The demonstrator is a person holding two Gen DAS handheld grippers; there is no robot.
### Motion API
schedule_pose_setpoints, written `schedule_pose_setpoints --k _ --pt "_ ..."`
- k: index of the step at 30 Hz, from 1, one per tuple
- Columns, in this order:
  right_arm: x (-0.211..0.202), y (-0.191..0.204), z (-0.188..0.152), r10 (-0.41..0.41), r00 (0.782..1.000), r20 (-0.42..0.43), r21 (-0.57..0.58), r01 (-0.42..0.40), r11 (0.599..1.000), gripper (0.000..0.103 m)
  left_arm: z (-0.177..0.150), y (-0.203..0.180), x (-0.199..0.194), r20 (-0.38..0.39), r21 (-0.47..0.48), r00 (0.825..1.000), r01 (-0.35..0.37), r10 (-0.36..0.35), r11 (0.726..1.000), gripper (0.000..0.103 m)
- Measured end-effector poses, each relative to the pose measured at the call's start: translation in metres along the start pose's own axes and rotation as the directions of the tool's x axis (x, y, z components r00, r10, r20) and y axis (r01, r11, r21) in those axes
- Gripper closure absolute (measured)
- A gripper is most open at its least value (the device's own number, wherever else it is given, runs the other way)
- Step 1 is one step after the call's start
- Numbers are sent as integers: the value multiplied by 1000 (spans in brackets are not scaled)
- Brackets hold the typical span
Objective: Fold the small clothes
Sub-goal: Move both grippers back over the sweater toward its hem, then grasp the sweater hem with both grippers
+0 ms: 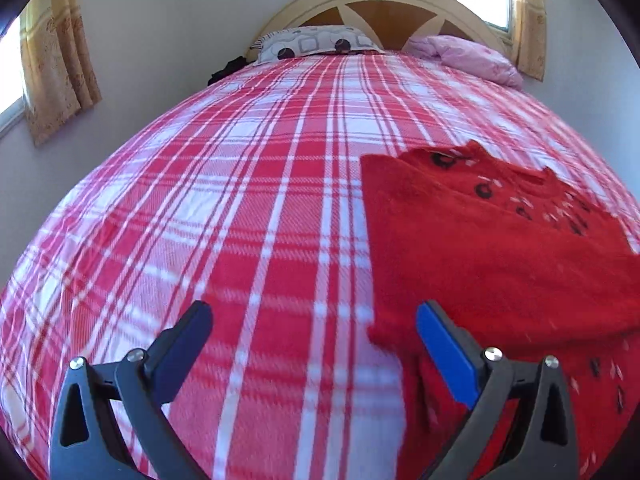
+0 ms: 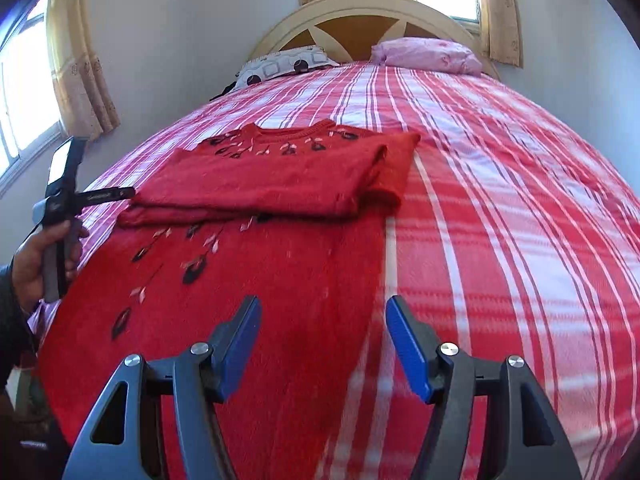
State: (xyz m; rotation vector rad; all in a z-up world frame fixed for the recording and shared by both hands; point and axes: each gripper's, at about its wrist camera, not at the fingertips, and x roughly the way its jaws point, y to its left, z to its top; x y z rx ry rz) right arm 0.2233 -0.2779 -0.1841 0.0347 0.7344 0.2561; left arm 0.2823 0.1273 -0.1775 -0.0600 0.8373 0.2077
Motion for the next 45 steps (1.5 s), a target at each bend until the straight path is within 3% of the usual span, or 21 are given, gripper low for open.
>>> schedule_pose_setpoints --k 3,18,22,25,31,45 --pt "-6 -4 -12 -19 999 -36 15 19 1000 38 -24 -2 -21 0 29 1000 30 -30 999 0" --pt "-54 6 -68 42 994 -102 117 -30 993 45 -136 -7 -101 -51 90 985 167 -162 982 7" --pt "-68 12 -85 47 992 -114 122 -33 992 45 -146 -8 -112 -52 115 985 172 -167 978 7" --pt "-75 14 -95 63 990 -127 131 -47 990 56 -153 -4 -119 -78 98 978 202 -195 974 10" --pt "-89 18 -115 113 982 -150 160 -89 983 61 -179 -3 -138 -110 97 968 235 -224 967 11" --pt "-102 20 -138 233 957 -174 224 -192 956 81 -196 5 -160 -161 49 940 311 -300 949 41"
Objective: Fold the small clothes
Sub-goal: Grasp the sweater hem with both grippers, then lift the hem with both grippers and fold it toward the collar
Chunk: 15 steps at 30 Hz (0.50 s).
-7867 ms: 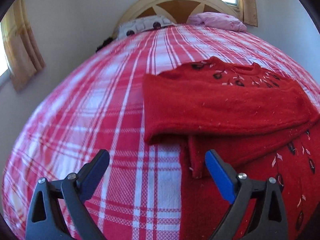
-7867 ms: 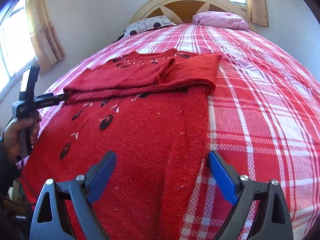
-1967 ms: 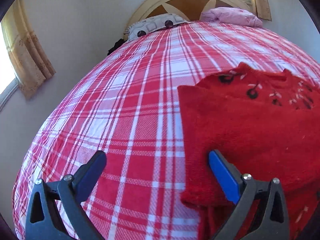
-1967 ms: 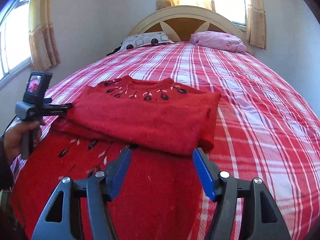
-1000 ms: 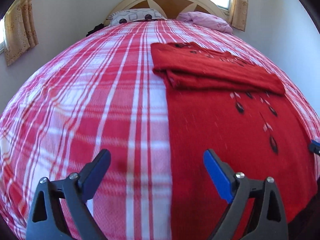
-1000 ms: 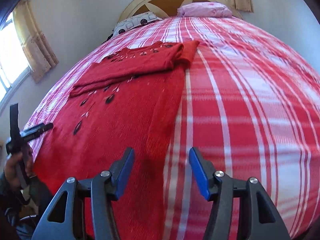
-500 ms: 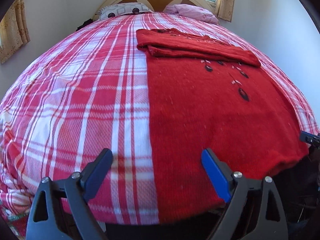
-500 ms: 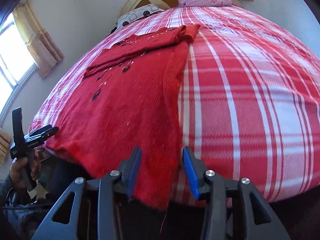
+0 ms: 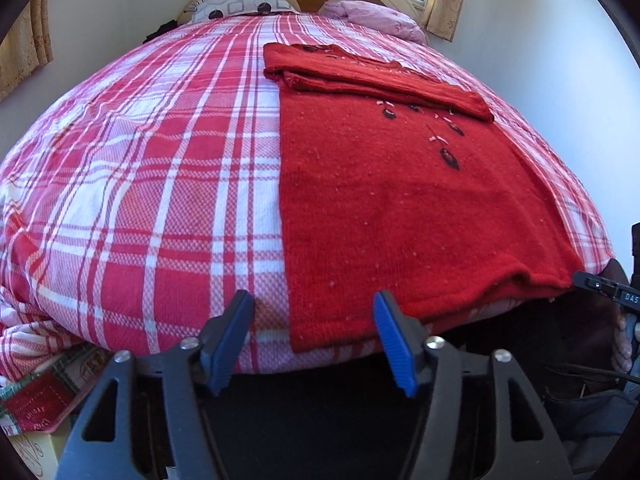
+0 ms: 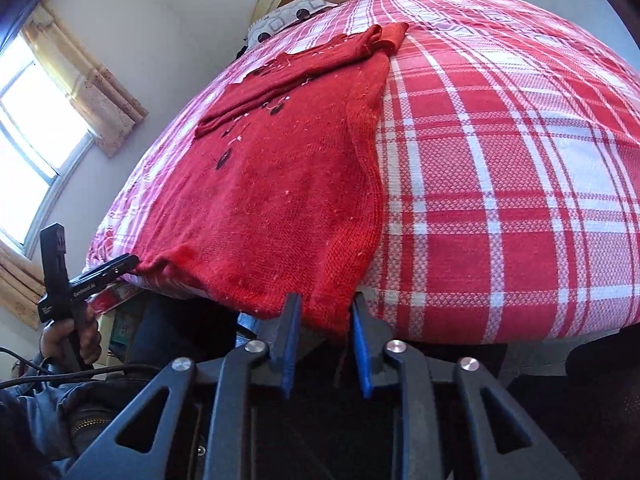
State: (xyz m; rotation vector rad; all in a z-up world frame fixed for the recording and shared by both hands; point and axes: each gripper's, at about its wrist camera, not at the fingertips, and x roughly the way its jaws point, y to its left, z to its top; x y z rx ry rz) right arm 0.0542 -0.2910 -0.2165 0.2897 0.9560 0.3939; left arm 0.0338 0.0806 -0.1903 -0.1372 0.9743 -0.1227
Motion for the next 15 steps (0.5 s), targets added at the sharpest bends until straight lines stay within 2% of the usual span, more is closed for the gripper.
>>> schedule_pose_setpoints --k 2,4,7,10,12,15 --pt "1 -1 -1 9 1000 0 2 -9 1000 84 0 1 0 2 -2 1000 8 -8 1000 43" --pt "2 -3 -1 11 1000 6 9 -11 1000 91 -1 3 0 2 -8 1000 14 -14 1000 45" --pt "0 -3 0 34 999 9 14 -34 999 92 0 8 -2 -2 -32 999 36 -36 999 54" --pt "-1 -1 0 67 998 12 18 -67 998 92 1 13 -2 -10 -52 999 52 -52 997 65" --pt "0 -2 0 59 998 12 19 -60 998 93 1 14 -3 -11 -56 997 73 -74 996 90" --pt "-4 0 0 76 997 25 9 -76 997 94 2 11 -4 -17 -51 995 99 -100 994 94"
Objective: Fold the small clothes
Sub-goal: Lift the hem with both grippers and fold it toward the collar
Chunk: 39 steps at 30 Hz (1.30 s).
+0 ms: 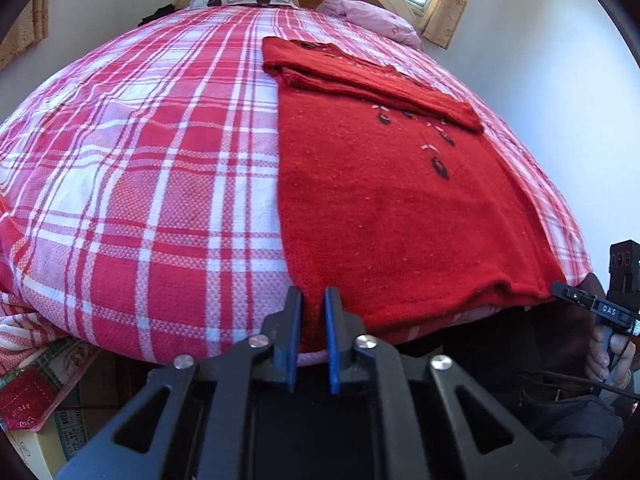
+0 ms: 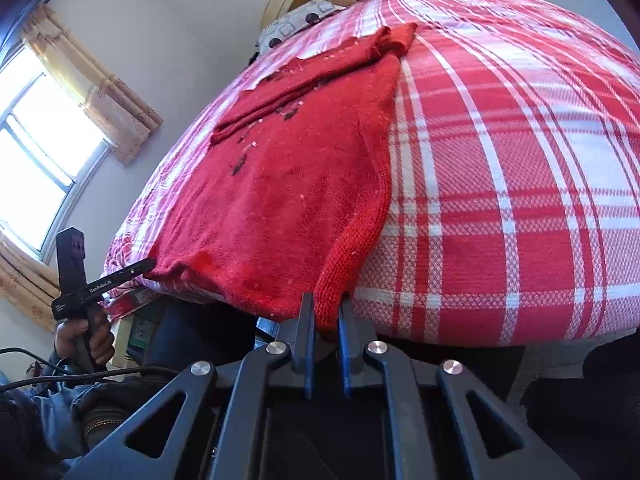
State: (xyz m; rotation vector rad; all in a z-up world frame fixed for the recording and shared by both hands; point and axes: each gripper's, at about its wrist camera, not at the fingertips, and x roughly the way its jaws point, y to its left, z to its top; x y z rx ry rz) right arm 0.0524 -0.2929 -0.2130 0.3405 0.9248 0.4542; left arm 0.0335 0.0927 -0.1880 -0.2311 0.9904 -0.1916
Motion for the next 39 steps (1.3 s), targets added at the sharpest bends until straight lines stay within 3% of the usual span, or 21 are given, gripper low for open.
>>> schedule_pose_setpoints --k 4,9,15,31,39 --pt "-10 6 1 46 998 38 -18 -46 999 94 0 -1 -2 1 -6 1000 23 -23 1000 95" --pt "-13 -4 3 79 995 60 27 -81 996 95 3 15 -8 16 -90 994 109 -108 990 97" --pt "-28 -7 9 156 980 125 52 -163 985 95 10 9 -29 103 -57 980 174 -168 983 97" --pt "-44 -9 30 224 954 198 64 -240 969 95 38 9 -41 181 -43 963 210 -200 977 98" --pt "-48 -12 48 233 945 231 66 -254 965 95 66 7 -48 242 -33 942 248 -233 968 98"
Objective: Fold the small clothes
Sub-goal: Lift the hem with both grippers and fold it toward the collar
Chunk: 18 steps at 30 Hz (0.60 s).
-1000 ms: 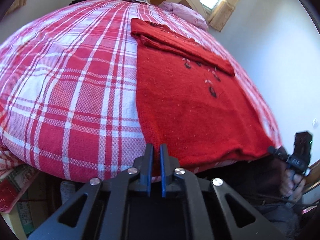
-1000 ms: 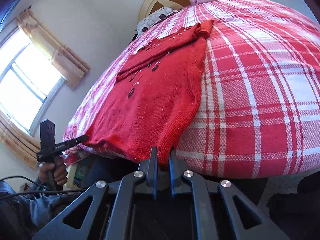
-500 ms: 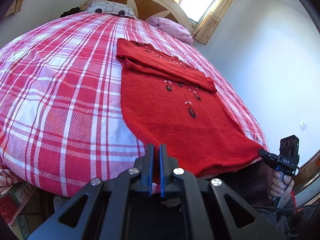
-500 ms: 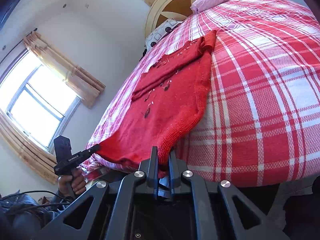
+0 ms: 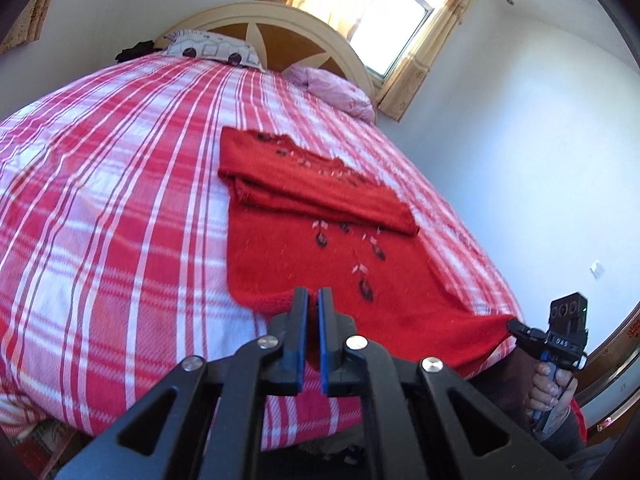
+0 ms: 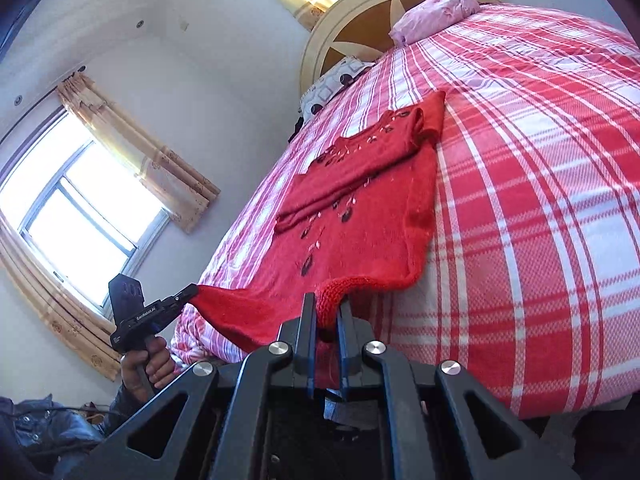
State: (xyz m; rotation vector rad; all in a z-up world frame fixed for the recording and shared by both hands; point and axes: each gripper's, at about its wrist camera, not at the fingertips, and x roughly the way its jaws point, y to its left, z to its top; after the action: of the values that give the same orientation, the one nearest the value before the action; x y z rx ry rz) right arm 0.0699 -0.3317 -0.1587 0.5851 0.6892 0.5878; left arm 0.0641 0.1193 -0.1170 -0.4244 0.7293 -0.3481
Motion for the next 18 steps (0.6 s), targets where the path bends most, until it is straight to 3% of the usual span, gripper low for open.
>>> schedule_pose_setpoints --k 8,18 --pt "10 2 40 9 999 49 4 -9 1000 95 36 6 9 67 -33 998 19 -17 999 98" --pt "34 5 97 2 997 78 5 -3 1000 95 76 23 39 71 -89 997 10 -4 996 98"
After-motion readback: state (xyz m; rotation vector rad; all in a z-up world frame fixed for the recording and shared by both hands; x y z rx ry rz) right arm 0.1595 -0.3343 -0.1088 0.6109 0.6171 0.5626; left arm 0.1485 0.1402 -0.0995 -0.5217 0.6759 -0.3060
